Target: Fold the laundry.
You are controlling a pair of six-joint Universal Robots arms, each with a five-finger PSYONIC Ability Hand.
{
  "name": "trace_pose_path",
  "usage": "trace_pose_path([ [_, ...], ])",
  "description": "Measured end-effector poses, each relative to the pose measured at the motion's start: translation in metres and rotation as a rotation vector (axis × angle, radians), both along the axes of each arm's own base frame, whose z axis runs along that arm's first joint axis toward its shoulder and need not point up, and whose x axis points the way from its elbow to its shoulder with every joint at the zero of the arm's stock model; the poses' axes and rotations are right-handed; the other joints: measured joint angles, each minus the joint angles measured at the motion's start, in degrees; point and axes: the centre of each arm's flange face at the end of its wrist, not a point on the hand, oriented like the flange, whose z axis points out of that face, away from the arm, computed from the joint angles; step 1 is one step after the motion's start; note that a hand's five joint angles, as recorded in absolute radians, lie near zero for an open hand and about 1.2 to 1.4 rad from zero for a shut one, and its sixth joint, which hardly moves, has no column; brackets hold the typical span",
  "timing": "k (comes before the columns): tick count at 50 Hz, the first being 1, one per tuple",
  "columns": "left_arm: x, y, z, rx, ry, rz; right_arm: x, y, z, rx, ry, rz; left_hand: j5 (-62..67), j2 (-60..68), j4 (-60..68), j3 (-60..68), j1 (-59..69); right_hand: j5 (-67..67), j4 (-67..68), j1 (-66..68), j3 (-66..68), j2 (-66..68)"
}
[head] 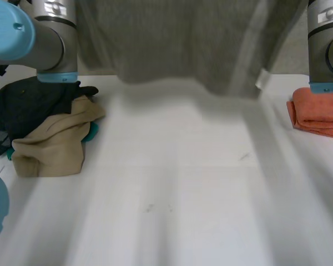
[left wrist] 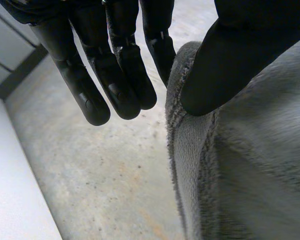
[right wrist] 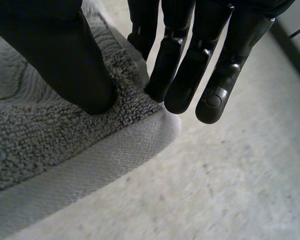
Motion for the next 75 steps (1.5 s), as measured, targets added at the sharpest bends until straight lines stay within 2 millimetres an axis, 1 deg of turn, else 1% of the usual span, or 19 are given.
trace_pose_path([
  [5,0.011,-0.002,-0.013,0.077,0.041,-0.050,0.000,0.001,-0.010,0.033,0.004,0.006,0.00,0.00,0.00,0.00,0.00,0.00,0.00,0.00,0.00,0.00],
  [12,0.025,0.002,-0.075,0.305,-0.004,-0.079,0.000,0.002,-0.061,0.217,0.070,0.016,0.00,0.00,0.00,0.00,0.00,0.01,0.00,0.00,0.00,0.00],
  [16,0.029,0.021,-0.147,0.525,-0.087,-0.095,0.002,0.011,-0.121,0.425,0.164,0.062,0.00,0.01,0.00,0.00,0.00,0.01,0.00,0.00,0.00,0.24],
  [19,0.030,0.029,-0.169,0.594,-0.115,-0.100,0.002,0.016,-0.143,0.504,0.197,0.079,0.00,0.01,0.00,0.00,0.00,0.01,0.00,0.00,0.00,0.24],
  [21,0.034,0.049,-0.211,0.724,-0.171,-0.114,0.000,0.027,-0.185,0.665,0.259,0.108,0.00,0.01,0.00,0.00,0.00,0.01,0.00,0.00,0.00,0.23],
  [25,0.039,0.076,-0.240,0.842,-0.222,-0.134,-0.006,0.044,-0.220,0.841,0.330,0.113,0.00,0.01,0.00,0.00,0.00,0.01,0.00,0.00,0.00,0.24],
  [29,0.048,0.107,-0.249,0.933,-0.256,-0.145,-0.025,0.065,-0.236,1.017,0.415,0.078,0.00,0.01,0.00,0.00,0.00,0.27,0.00,0.00,0.00,0.24],
  [37,0.069,0.153,-0.238,1.057,-0.309,-0.119,-0.062,0.109,-0.222,1.266,0.572,0.011,0.00,0.01,0.00,0.00,0.00,0.32,0.00,0.00,0.00,0.24],
  [42,0.093,0.189,-0.235,1.230,-0.402,-0.064,-0.095,0.154,-0.204,1.466,0.710,-0.027,0.00,0.02,0.00,0.00,0.00,0.32,0.00,0.00,0.00,0.24],
  [50,0.101,0.207,-0.239,1.342,-0.475,-0.048,-0.107,0.175,-0.207,1.542,0.794,-0.030,0.00,0.01,0.00,0.00,0.00,0.33,0.00,0.00,0.00,0.21],
  [58,0.084,0.170,-0.241,1.187,-0.459,-0.050,-0.103,0.135,-0.215,1.375,0.730,-0.114,0.00,0.02,0.00,0.00,0.00,0.33,0.00,0.00,0.00,0.21],
  [65,0.052,0.124,-0.219,0.959,-0.424,-0.075,-0.088,0.085,-0.194,1.177,0.589,-0.179,0.00,0.02,0.00,0.01,0.00,0.33,0.00,0.00,0.00,0.21],
  [67,0.033,0.094,-0.186,0.789,-0.383,-0.081,-0.070,0.051,-0.154,0.960,0.467,-0.187,0.00,0.05,0.01,0.02,0.00,0.33,0.01,0.00,0.09,0.21],
  [69,0.032,0.091,-0.182,0.771,-0.378,-0.081,-0.068,0.048,-0.149,0.936,0.456,-0.187,0.00,0.05,0.01,0.02,0.00,0.33,0.01,0.00,0.09,0.21],
  [70,0.020,0.067,-0.140,0.591,-0.326,-0.074,-0.058,0.030,-0.111,0.743,0.364,-0.185,0.00,0.08,0.02,0.03,0.00,0.33,0.01,0.00,0.16,0.21],
  [72,0.015,0.056,-0.112,0.477,-0.289,-0.066,-0.053,0.020,-0.081,0.590,0.296,-0.187,0.00,0.08,0.02,0.03,0.00,0.33,0.01,0.00,0.16,0.21],
  [73,0.012,0.044,-0.076,0.333,-0.240,-0.054,-0.051,0.013,-0.047,0.415,0.219,-0.192,0.00,0.09,0.03,0.03,0.00,0.33,0.01,0.00,0.16,0.21],
  [74,0.012,0.044,-0.076,0.333,-0.240,-0.054,-0.051,0.013,-0.047,0.415,0.219,-0.192,0.00,0.09,0.03,0.03,0.00,0.33,0.01,0.00,0.16,0.21],
  [75,0.012,0.039,-0.057,0.255,-0.211,-0.045,-0.050,0.011,-0.028,0.315,0.176,-0.196,0.00,0.09,0.03,0.03,0.00,0.33,0.01,0.00,0.16,0.21],
])
